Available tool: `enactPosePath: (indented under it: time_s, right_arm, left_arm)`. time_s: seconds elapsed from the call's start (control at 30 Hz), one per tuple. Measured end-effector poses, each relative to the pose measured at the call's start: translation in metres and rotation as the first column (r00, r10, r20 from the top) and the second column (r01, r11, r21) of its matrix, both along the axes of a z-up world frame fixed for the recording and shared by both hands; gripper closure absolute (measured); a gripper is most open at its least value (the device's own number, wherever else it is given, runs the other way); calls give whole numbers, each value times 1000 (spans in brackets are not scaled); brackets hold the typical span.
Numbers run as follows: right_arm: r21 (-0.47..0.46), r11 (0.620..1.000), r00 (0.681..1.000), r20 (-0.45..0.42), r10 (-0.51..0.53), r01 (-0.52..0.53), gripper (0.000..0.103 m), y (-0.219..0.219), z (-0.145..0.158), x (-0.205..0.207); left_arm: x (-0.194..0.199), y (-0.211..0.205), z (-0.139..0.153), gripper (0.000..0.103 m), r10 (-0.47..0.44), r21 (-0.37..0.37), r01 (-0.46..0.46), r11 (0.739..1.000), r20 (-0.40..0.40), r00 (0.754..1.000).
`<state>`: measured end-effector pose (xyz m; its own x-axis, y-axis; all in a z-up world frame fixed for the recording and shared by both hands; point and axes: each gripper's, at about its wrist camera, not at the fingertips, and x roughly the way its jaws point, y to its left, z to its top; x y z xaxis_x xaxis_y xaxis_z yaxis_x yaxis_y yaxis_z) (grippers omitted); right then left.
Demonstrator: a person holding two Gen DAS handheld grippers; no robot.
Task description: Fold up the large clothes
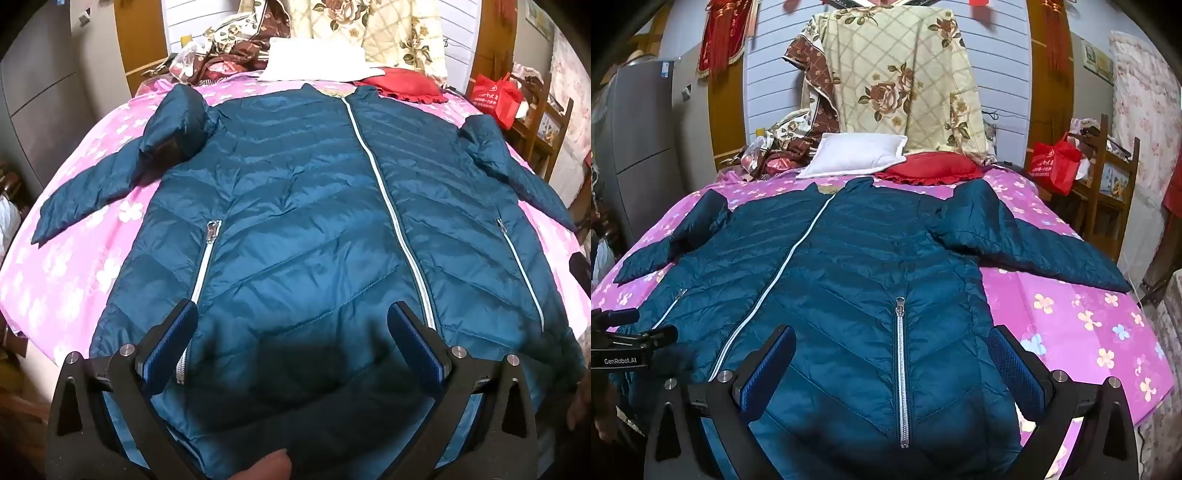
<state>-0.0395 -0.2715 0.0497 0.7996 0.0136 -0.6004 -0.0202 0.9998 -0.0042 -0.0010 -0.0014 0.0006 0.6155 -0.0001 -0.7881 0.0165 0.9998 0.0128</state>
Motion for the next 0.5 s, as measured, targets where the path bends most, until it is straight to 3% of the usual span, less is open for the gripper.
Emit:
enactPosePath:
  time_s: [0.33, 0.5]
  right_arm:
    - [-17, 1000, 1000, 10, -5, 5, 0, 4, -1, 0]
    - [-24, 1000, 1000, -5, -13, 13, 0, 6, 1, 2]
  left_arm:
    - [4, -3, -9, 0, -12, 7, 12, 1000, -11, 1000]
    - [8, 0, -13, 0, -7, -24, 6, 1000, -20, 1000]
